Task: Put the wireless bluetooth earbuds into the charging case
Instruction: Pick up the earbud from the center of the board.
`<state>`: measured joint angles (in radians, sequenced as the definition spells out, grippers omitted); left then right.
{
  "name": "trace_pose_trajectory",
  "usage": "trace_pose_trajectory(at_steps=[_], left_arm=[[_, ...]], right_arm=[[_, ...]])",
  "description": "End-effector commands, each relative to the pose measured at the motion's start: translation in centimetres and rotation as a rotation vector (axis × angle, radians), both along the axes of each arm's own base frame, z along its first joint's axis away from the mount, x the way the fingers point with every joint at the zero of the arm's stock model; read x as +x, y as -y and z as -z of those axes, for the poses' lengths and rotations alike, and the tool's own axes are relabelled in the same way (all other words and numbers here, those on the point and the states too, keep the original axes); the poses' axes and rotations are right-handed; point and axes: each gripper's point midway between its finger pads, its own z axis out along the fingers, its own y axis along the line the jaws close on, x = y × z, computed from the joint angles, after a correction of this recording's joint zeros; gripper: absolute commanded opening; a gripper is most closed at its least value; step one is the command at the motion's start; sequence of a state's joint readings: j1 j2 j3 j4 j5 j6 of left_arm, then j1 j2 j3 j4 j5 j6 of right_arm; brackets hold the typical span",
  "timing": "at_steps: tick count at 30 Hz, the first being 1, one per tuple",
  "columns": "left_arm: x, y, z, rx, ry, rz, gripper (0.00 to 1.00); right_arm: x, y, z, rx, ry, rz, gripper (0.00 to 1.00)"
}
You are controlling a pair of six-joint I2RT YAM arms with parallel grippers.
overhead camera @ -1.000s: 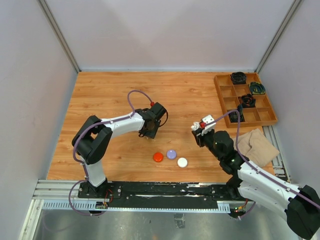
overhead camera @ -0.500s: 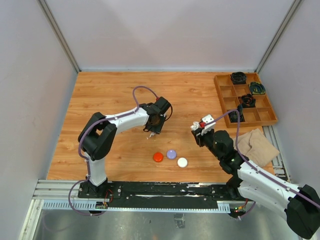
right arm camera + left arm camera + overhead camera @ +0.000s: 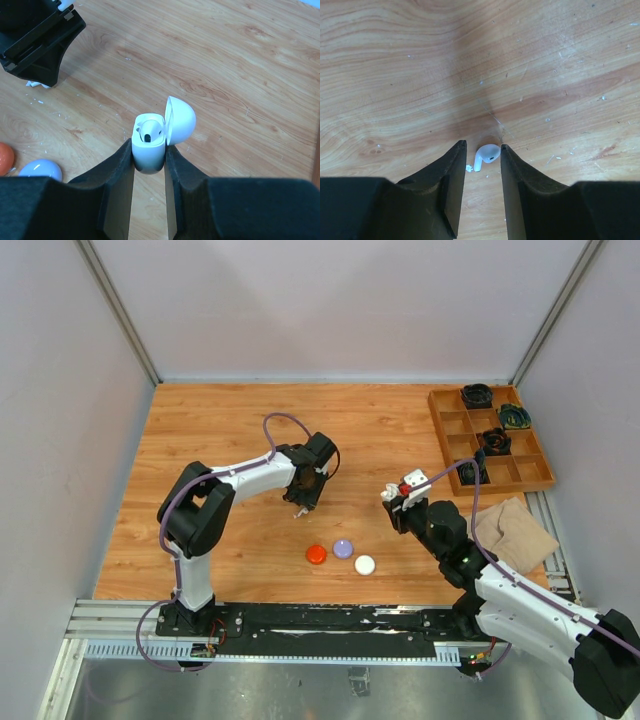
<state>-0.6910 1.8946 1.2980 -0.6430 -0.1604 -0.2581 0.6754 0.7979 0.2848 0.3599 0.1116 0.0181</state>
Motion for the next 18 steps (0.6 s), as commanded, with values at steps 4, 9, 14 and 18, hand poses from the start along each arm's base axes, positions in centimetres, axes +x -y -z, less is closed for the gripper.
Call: trace_pose_trajectory(at_steps=[4, 9, 14, 18], left_arm=[[-0.6, 0.3, -0.2, -0.018, -0.036, 0.023, 0.41], [-0.9, 0.2, 0.3, -0.009, -0.052, 0.034, 0.41], [-1.3, 0.1, 1.0, 0.002, -0.084, 0.044, 0.4], [-1.6, -0.1, 1.3, 0.016, -0.098, 0.05, 0.39]], right_arm=[[0.5, -0.2, -1.9, 0.03, 0.036, 0.002, 0.08], [0.5, -0.2, -1.8, 0.029, 0.034, -0.002, 0.07], [0.5, -0.2, -2.1, 0.029, 0.038, 0.0, 0.08], [0.5, -0.1, -2.1, 0.029, 0.038, 0.002, 0.08]])
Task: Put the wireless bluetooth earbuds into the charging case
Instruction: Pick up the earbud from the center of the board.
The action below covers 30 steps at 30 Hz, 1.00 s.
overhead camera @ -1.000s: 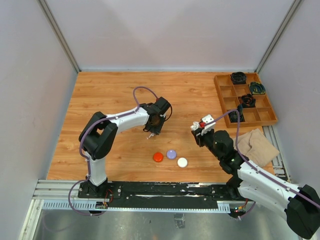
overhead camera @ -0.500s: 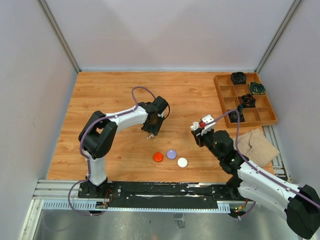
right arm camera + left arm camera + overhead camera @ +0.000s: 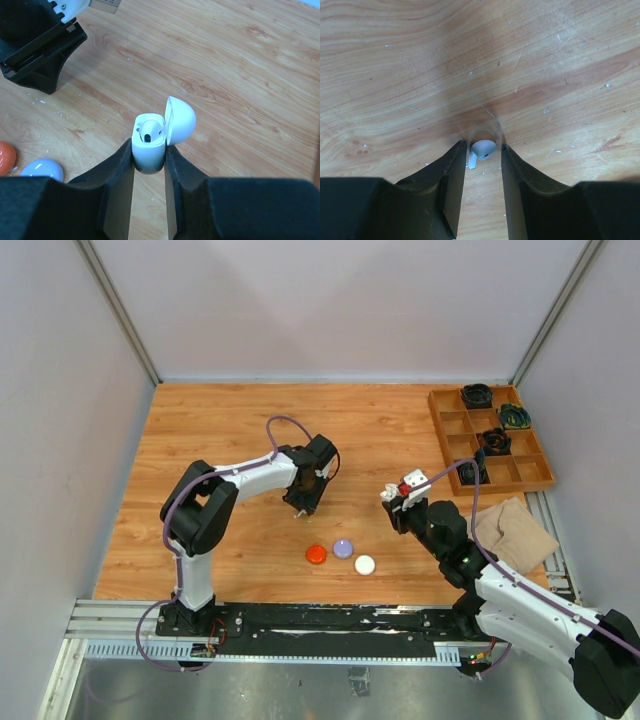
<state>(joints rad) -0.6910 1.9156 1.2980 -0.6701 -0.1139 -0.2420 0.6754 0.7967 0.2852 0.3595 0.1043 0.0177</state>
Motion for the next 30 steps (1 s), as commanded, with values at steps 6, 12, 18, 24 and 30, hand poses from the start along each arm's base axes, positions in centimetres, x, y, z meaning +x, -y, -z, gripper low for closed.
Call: trace_pose_trajectory(at_steps=[6, 12, 18, 24, 30], left_arm=[[-0.7, -0.4, 0.7, 0.025, -0.043, 0.027, 0.34], [-0.4, -0.3, 1.0, 0.028, -0.041, 0.031, 0.33], [-0.2, -0.1, 1.9, 0.033, -0.05, 0.032, 0.33], [-0.5, -0.5, 2.2, 0.039, -0.049, 0.029, 0.29], [-0.1, -0.7, 0.4, 0.011, 0.023, 0.004, 0.23]], right_arm=[[0.6, -0.1, -2.0, 0.028, 0.035, 0.008, 0.08], [0.5, -0.3, -2.0, 0.027, 0.033, -0.009, 0.08], [0.3, -0.9, -2.1, 0.031, 0.031, -0.037, 0.07], [0.2, -1.2, -2.0, 0.03, 0.028, -0.059, 0.07], [-0.7, -4.1, -3.3, 0.08, 0.045, -0.218, 0.07]])
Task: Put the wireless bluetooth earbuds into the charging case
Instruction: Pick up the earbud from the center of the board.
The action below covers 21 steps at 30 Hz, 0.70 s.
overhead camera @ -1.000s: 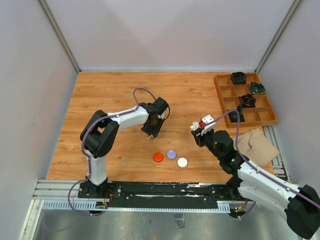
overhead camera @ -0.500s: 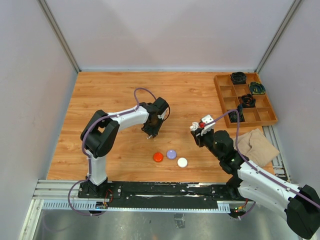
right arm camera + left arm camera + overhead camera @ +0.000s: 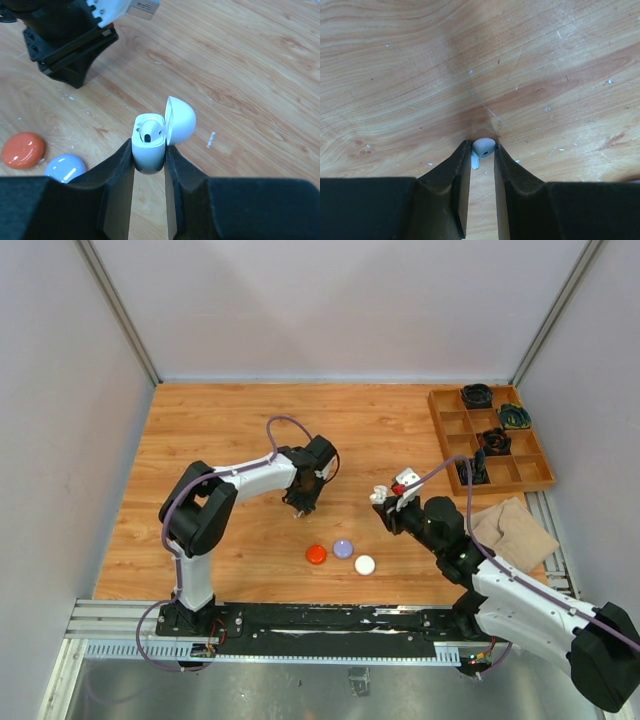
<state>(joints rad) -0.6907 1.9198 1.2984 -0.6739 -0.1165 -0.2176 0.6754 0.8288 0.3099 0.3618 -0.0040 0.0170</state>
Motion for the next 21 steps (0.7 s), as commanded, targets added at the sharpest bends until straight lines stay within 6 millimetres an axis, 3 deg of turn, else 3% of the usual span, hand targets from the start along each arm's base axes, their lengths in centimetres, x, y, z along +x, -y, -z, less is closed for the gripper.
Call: trace_pose_trajectory(at_steps=[1, 10, 16, 21], left_arm=[[0.0, -0.6, -0.1, -0.008, 0.042, -0.024, 0.22], [1.2, -0.4, -5.4, -0.122, 0.219, -0.082, 0.2], [1.7, -0.5, -11.2, -0.272, 0.403, -0.131, 0.21], [0.9, 0.3, -15.8, -0.457, 0.526, -0.124, 0.21]], right_arm=[[0.0, -2.6, -3.3, 0.073, 0.066, -0.127, 0.07], [-1.2, -5.6, -4.8, 0.128, 0.124, -0.293, 0.08], [-1.8, -7.0, -6.2, 0.171, 0.196, -0.377, 0.09], [-1.8, -8.0, -7.8, 0.205, 0.252, -0.419, 0.09]])
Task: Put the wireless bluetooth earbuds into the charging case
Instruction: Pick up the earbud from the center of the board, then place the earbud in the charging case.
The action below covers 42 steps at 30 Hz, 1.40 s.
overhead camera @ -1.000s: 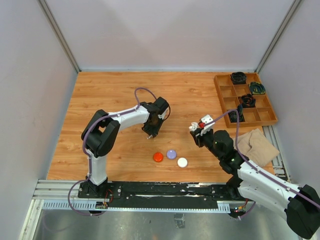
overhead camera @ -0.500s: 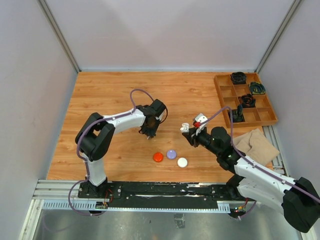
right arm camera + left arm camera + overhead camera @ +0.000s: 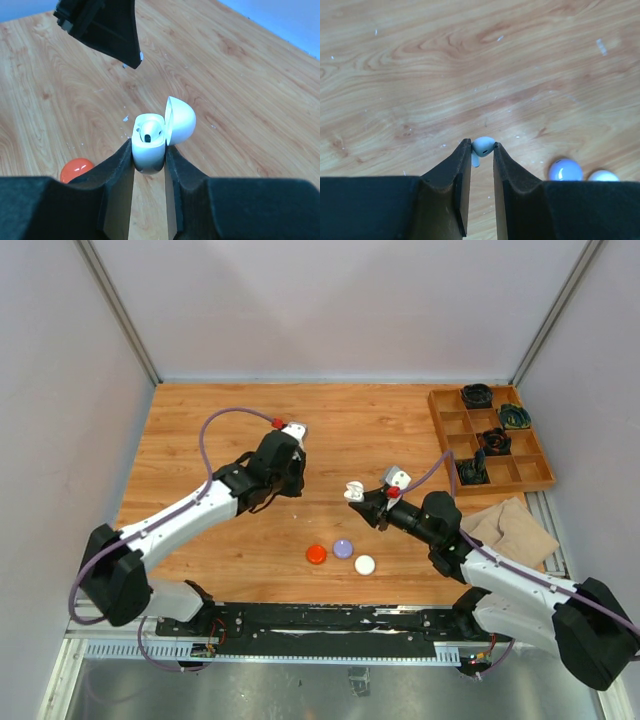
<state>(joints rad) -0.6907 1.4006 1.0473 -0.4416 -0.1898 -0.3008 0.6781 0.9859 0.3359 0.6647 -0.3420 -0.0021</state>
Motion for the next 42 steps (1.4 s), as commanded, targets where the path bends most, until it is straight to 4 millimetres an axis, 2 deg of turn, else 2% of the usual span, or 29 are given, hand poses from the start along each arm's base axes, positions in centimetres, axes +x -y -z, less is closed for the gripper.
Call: trace_pose_trajectory(at_steps=[1, 8, 13, 25, 35, 42], left_arm=[[0.1, 1.4, -4.4, -0.17, 0.153, 0.01, 0.21], [-2.0, 2.9, -9.5, -0.375, 0.352, 0.11, 0.23], [-3.8, 3.6, -12.3, -0.487, 0.459, 0.204, 0.24], [-7.5, 6.1, -16.7, -0.624, 0.619, 0.442, 0.25], [-8.9, 7.9, -17.3, -0.674, 0.615, 0.517, 0.25], [-9.1, 8.3, -16.5, -0.683, 0.594, 0.515, 0.25]], right_arm=[[-0.4, -1.8, -4.4, 0.095, 0.136, -0.086, 0.09], [-0.9, -3.0, -6.2, 0.162, 0.184, -0.15, 0.09], [-1.2, -3.5, -7.4, 0.19, 0.207, -0.18, 0.09], [-2.5, -4.6, -9.3, 0.233, 0.229, -0.264, 0.08], [-2.8, -4.5, -10.5, 0.264, 0.241, -0.265, 0.08], [-3.1, -4.0, -11.3, 0.294, 0.248, -0.256, 0.08]])
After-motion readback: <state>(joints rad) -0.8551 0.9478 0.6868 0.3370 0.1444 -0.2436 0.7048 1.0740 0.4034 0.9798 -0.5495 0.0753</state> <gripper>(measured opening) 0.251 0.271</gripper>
